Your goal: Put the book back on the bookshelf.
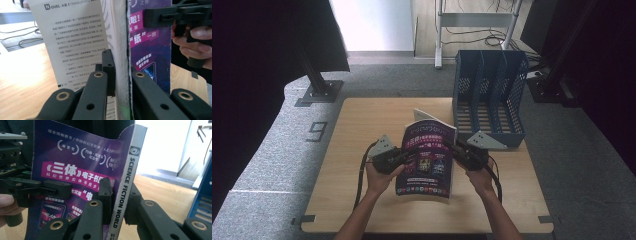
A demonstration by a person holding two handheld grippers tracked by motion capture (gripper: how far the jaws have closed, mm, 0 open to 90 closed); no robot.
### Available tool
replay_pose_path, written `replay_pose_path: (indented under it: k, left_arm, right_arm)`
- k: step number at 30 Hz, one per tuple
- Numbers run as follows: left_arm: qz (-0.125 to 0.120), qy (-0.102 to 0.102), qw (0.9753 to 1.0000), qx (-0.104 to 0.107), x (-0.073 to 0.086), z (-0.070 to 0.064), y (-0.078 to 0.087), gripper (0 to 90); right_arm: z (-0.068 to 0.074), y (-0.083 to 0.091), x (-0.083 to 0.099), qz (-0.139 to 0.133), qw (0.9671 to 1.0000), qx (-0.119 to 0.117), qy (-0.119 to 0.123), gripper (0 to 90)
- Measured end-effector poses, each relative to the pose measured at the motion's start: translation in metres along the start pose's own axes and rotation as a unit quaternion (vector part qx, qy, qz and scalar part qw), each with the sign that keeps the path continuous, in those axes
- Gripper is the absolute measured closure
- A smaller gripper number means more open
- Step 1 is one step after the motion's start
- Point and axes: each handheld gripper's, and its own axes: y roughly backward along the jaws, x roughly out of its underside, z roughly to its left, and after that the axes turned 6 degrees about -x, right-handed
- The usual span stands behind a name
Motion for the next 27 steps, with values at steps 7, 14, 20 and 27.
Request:
replay_pose_path:
  k: [7,14,20,27]
  left_arm:
    - [-0.009,-0.012,0.9998,-0.01,-0.015,0.004,-0.002,87.2]
    - [-0.004,-0.014,0.9999,-0.004,-0.006,0.001,0.0,86.7]
    - [-0.003,-0.004,1.0,0.001,0.006,0.003,0.004,82.6]
    - [-0.008,0.002,0.9999,0.009,0.01,0.003,0.006,76.9]
  right_arm:
    - [-0.001,-0.002,-0.012,-0.023,0.9996,-0.001,0.019,78.9]
    - [0.003,0.002,-0.004,-0.022,0.999,-0.002,0.038,79.6]
    - [0.01,0.007,0.006,-0.009,0.9984,-0.003,0.056,81.0]
    - [0.011,0.014,0.012,-0.022,0.9983,-0.01,0.053,81.1]
